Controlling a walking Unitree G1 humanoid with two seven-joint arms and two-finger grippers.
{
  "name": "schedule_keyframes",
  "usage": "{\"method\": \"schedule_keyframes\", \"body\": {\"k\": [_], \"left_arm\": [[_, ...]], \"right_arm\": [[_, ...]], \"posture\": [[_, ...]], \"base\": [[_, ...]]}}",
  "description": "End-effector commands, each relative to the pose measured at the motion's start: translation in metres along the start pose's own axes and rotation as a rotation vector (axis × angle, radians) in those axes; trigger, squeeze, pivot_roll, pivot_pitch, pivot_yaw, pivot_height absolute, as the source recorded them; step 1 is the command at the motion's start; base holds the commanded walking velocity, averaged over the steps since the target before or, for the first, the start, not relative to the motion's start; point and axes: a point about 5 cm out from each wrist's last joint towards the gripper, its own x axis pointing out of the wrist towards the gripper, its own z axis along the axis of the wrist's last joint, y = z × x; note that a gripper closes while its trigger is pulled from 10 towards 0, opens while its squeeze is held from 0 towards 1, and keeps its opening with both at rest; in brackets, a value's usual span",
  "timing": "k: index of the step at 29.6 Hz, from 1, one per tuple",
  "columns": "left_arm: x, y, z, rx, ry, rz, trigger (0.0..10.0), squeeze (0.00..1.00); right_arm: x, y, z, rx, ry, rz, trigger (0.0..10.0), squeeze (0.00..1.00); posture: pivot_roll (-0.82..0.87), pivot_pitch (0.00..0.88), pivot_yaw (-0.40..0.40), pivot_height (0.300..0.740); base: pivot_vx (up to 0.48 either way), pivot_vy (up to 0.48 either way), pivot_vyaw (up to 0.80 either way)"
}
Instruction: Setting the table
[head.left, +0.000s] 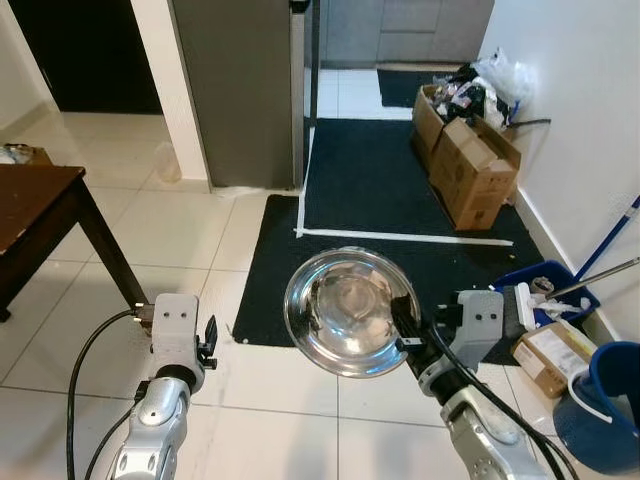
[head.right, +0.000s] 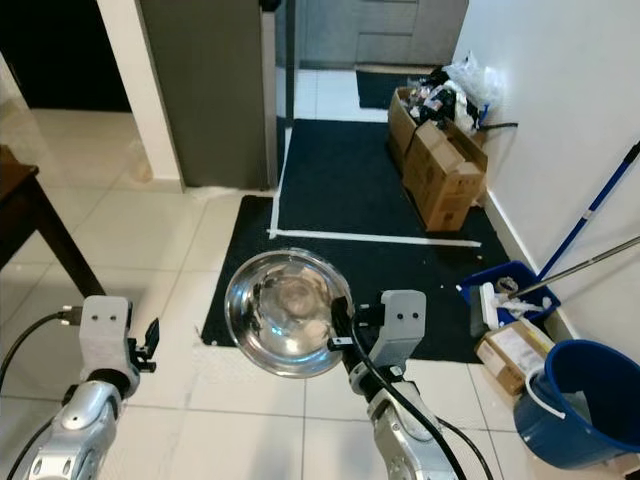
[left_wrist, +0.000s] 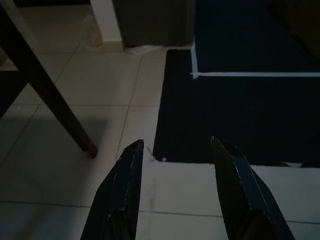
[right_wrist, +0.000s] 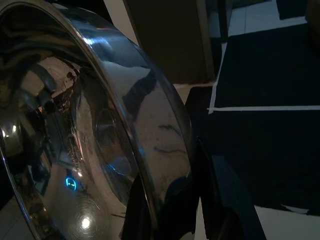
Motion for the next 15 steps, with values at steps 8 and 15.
{"method": "schedule_keyframes", "body": {"k": [8,15], "left_arm": [[-0.0013,-0.0044,-0.0039,-0.001,0.023,-0.045,10.0,0.0],[-0.0018,-0.0059,-0.0061,0.011,0.03,-0.049,10.0,0.0]], "right_arm": [[-0.0023,-0.0002,0.0027,0.03,-0.016,0.001,10.0,0.0],[-0.0019,-0.0018,0.0005,0.015,-0.006,-0.011,10.0,0.0]], "posture": [[-0.02,0.087,0.106,0.74],[-0.02,0.089,0.104,0.74]], "base": [[0.0,0.0,0.0],[0.0,0.0,0.31]]}}
